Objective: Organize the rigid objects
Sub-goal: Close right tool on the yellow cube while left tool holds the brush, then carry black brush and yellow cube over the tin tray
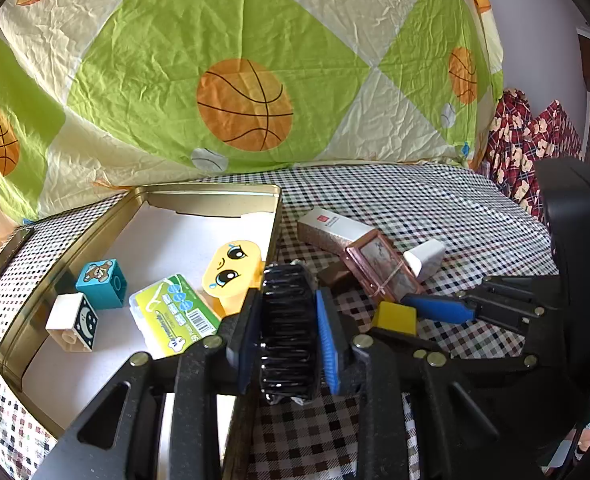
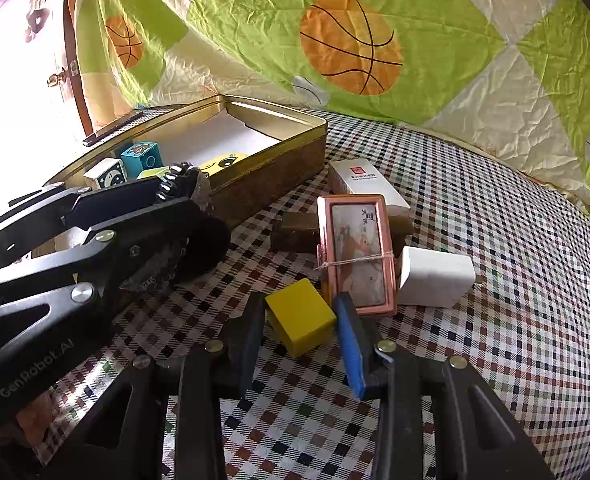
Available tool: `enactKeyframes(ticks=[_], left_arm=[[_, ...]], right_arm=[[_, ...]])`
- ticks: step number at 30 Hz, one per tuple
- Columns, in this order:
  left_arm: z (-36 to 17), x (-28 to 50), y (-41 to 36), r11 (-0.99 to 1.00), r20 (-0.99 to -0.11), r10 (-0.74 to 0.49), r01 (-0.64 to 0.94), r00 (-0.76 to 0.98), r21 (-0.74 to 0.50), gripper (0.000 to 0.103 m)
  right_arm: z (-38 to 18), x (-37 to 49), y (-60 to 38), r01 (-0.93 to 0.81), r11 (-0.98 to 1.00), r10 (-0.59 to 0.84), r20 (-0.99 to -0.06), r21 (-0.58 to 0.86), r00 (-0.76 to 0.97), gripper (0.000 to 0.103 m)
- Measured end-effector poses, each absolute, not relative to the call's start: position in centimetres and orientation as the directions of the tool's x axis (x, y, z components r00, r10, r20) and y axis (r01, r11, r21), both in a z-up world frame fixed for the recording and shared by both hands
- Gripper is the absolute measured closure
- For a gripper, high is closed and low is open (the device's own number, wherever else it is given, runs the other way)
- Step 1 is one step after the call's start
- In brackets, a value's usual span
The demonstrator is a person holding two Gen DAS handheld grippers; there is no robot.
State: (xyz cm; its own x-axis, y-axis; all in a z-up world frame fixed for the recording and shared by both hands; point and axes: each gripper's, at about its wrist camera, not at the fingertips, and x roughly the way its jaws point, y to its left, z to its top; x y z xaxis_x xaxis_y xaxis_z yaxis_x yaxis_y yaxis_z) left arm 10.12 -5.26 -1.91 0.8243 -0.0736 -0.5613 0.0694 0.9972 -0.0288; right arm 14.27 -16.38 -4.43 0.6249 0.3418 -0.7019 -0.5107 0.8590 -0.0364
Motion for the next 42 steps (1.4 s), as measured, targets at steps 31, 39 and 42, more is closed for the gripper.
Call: enactKeyframes(ticks=[31, 39, 42], left_arm=[[-1.1, 8.8, -5.7, 0.996, -0.488, -0.081, 0.093, 0.869, 0.002, 0.077], [-0.9, 8.1, -5.9, 0.995, -0.457, -0.082, 0.098, 0.886, 0.012, 0.077], [-0.8, 7.9, -6.0, 0.995, -0.447, -0.083, 0.102, 0.891, 0.018, 0.077]], right_arm=[[-2.0, 11.4, -18.7, -0.457, 0.889, 0.372, -0.521, -0.039, 0.768, 0.065], [-1.5, 10.8, -19.1, -0.441, 0.897, 0.370, -0.478, -0.040, 0.796, 0.065], [-1.4, 10.7, -19.3, -0.436, 0.899, 0.370, -0.468, -0.037, 0.803, 0.065]])
